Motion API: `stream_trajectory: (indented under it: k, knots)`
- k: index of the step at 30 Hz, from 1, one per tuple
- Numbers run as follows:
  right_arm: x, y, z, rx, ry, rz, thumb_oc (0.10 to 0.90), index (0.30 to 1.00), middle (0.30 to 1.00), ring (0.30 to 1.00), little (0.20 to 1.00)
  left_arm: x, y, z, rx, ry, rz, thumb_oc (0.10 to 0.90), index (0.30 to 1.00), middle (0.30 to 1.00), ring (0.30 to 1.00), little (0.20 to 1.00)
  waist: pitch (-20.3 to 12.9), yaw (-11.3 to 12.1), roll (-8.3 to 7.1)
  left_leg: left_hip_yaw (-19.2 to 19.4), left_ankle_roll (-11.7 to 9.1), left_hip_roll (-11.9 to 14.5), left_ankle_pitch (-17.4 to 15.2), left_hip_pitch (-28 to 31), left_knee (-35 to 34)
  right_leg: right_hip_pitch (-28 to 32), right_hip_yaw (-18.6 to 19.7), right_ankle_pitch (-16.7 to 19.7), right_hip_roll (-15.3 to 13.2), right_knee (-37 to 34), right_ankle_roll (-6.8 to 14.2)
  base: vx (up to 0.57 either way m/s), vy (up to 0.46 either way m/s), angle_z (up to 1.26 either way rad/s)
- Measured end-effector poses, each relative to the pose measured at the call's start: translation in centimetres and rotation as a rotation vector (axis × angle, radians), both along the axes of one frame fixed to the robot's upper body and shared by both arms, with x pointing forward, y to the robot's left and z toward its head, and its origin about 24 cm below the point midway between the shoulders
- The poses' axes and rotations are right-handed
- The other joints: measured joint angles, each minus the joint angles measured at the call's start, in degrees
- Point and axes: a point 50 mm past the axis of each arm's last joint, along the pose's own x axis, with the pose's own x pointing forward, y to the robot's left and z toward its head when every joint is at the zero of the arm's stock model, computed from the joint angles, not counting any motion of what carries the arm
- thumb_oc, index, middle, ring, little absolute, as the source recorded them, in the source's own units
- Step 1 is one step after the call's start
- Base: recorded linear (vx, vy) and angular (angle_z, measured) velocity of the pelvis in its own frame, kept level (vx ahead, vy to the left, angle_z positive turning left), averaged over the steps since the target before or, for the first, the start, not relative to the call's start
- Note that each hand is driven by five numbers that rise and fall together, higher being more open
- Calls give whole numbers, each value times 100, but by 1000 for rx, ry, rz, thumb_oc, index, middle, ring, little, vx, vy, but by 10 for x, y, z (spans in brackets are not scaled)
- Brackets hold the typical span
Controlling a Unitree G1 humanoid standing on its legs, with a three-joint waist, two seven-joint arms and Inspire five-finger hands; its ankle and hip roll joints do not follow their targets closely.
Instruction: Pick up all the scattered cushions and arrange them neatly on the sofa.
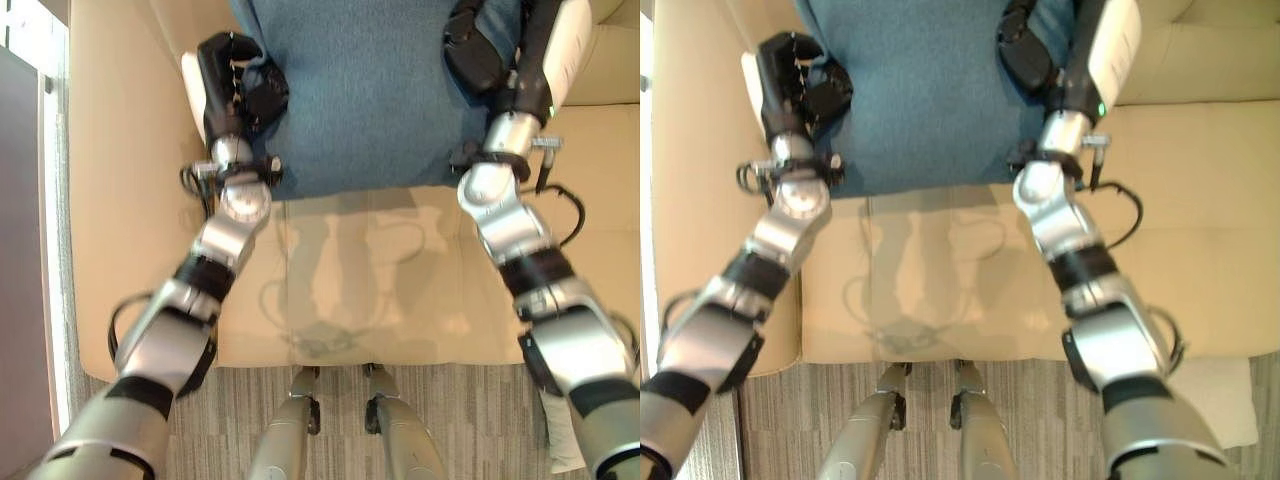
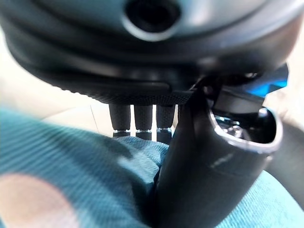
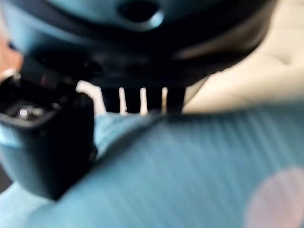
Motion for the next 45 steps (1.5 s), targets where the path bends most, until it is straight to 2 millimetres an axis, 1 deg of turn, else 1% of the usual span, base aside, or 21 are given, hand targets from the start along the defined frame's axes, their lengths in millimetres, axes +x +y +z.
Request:
stream_trajectory:
  k: [1,2,3,4,5,7,10,17,19,23,25,28,33,35,36,38,39,40,43,44,45]
  knots:
    - [5,1,-4,9,43,-6,800,900,900,900,900,2,1,2,26,14,5,800,900,900,900,900,66,-10,-111,-1,-44,-88,-42,-271,484,3,14,12,-94,13,-15,-11,-46,22]
    - [9,-1,-4,24,106,-14,800,900,900,900,900,5,3,5,11,45,-7,800,900,900,900,900,140,-52,-271,-49,-18,-189,-132,-486,498,-10,55,20,-180,14,-24,1,-50,8]
    - [11,1,-6,29,137,4,800,900,900,900,900,6,4,3,-7,63,-19,800,900,900,900,900,139,-37,-246,-73,-30,-107,182,-411,-1,-26,73,20,-93,14,-22,4,-47,-37]
    - [13,5,-12,6,190,24,800,900,900,900,900,7,10,2,-26,86,-21,800,900,900,900,900,148,31,-230,-105,-62,105,621,-279,-316,-54,154,9,98,7,-6,4,-31,-40]
    - [14,6,-15,-13,212,29,800,900,900,900,900,7,12,3,-29,90,-21,800,900,900,900,900,149,-36,-232,-174,-94,116,668,-271,-450,-100,108,8,113,9,-5,9,-27,-28]
    - [15,-2,-19,-10,250,23,800,900,900,900,900,8,8,0,-22,107,-51,800,900,900,900,900,240,-58,-227,-194,-81,120,680,-273,-554,-161,49,10,117,31,-1,6,-13,4]
    - [15,-2,-17,9,247,32,800,900,900,900,900,8,4,-2,-3,112,-74,800,900,900,900,900,520,-15,-188,-193,-13,90,739,-151,-545,-238,49,-126,62,430,171,2,-8,-1]
    - [15,-3,-21,48,261,52,800,900,900,900,900,6,3,-23,0,142,-125,800,900,900,900,900,520,3,-187,-302,-23,108,729,-151,-631,-265,49,-121,95,418,188,0,0,0]
    - [14,-3,-27,69,263,76,800,900,900,900,900,6,8,-32,1,163,-114,800,900,900,900,900,519,12,-186,-302,-94,112,676,-149,-631,-274,67,-109,100,430,205,-8,-2,-2]
    - [12,-2,-30,78,254,105,800,900,900,900,900,4,22,-37,-1,169,-89,800,900,900,900,900,519,17,-185,-283,-100,112,682,-147,-631,-289,129,-43,121,431,210,-10,-5,-7]
    - [4,-8,-35,101,221,145,800,900,900,900,900,-7,36,-41,-132,105,-114,800,900,900,900,900,520,37,-185,-224,-76,108,700,-77,-640,-234,146,-45,114,435,215,22,-3,-4]
    - [-10,-26,-58,133,208,167,800,900,900,900,900,-25,54,-58,-231,53,-134,800,900,900,900,900,646,48,-93,-208,-76,94,700,323,-682,177,145,-99,97,410,260,38,1,8]
    - [-49,-67,-115,205,217,127,800,900,900,900,900,-66,94,-111,-289,58,-67,800,900,900,900,900,647,64,-87,-189,-170,66,567,889,-686,826,136,-291,54,298,290,42,-5,7]
    - [-67,-86,-149,241,287,93,800,900,900,900,900,-86,102,-144,-293,125,-45,800,900,900,900,900,644,66,-86,-187,-168,82,456,1109,-687,1082,127,-326,65,223,264,9,-28,2]
    - [-79,-95,-174,241,359,64,800,900,900,900,900,-97,104,-168,-308,190,-26,800,900,900,900,900,629,69,-92,-184,-198,92,401,1218,-687,1204,125,-332,79,190,258,16,-31,1]
    - [-97,-105,-207,241,482,48,800,900,900,900,900,-116,105,-204,-342,293,-21,800,900,900,900,900,614,38,-106,-185,-124,100,345,1360,-688,1390,119,-334,88,98,253,16,-33,0]
    - [-102,-106,-215,242,517,49,800,900,900,900,900,-122,106,-214,-345,329,-19,800,900,900,900,900,611,26,-112,-183,-130,104,311,1378,-689,1414,121,-333,92,83,253,22,-43,-3]
    - [-114,-110,-236,243,599,48,800,900,900,900,900,-136,107,-235,-339,412,-28,800,900,900,900,900,610,16,-124,-170,-140,120,272,1455,-689,1498,121,-324,106,54,244,-4,-35,-4]
    - [-136,-111,-276,278,753,41,800,900,900,900,900,-160,105,-273,-353,566,-33,800,900,900,900,900,557,15,-157,-165,-131,137,216,1697,-690,1764,123,-326,124,-21,243,-4,-17,-3]
    - [-146,-107,-297,320,826,46,800,900,900,900,900,-171,109,-293,-327,667,-21,800,900,900,900,900,397,13,-171,-154,-117,160,176,1742,-691,1820,129,-335,148,-48,244,-20,-19,-3]
    - [-152,-105,-307,337,863,47,800,900,900,900,900,-178,111,-303,-315,717,-10,800,900,900,900,900,321,15,-176,-160,-134,165,163,1761,-692,1854,124,-335,152,-80,244,7,-22,-5]
